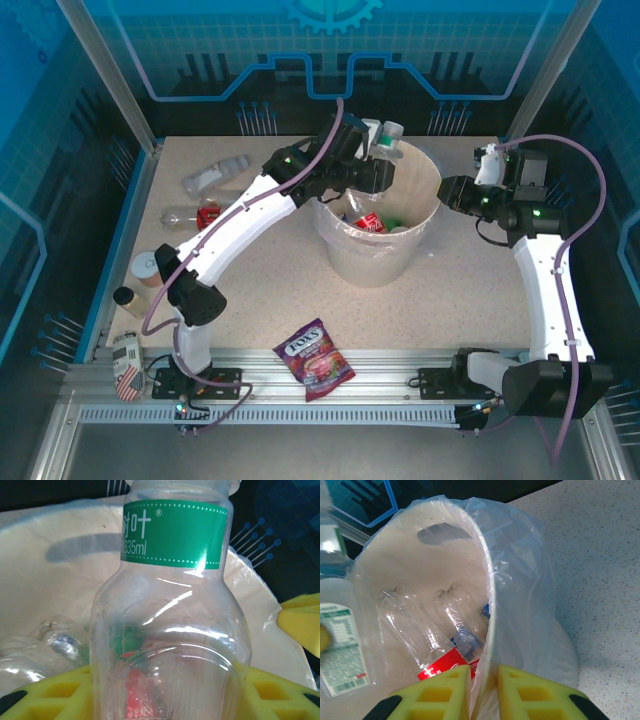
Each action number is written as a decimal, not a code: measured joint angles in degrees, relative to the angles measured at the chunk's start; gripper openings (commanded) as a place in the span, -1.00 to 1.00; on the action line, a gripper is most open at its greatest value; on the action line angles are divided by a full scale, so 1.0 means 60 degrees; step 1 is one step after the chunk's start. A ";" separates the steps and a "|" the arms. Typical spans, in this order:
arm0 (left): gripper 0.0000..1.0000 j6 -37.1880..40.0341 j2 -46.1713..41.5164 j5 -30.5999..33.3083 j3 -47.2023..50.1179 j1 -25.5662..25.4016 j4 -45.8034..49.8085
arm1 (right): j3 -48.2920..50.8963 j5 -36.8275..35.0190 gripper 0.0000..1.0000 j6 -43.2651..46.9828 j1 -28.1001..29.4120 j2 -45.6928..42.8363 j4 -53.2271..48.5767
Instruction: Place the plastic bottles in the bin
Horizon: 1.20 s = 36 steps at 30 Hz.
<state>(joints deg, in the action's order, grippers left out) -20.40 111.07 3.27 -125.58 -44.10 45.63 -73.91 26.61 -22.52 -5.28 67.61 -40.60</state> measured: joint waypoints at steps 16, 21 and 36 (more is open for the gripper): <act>-0.53 0.0255 0.0204 -0.0962 0.1453 -0.0273 0.0393 | -0.0219 0.0109 -0.50 0.0058 0.0018 0.0419 0.0062; -0.32 0.0430 0.0219 -0.1279 0.1453 -0.0288 0.0393 | -0.0259 0.0106 -0.49 0.0084 0.0025 0.0470 0.0058; 0.73 0.0652 0.0310 -0.1774 0.1716 -0.0288 0.0237 | -0.0288 -0.0091 -0.49 0.0149 0.0168 0.0474 0.0047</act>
<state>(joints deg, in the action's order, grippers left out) -16.49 112.92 -7.38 -115.28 -45.82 47.05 -75.64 26.06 -21.63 -4.27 70.46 -40.32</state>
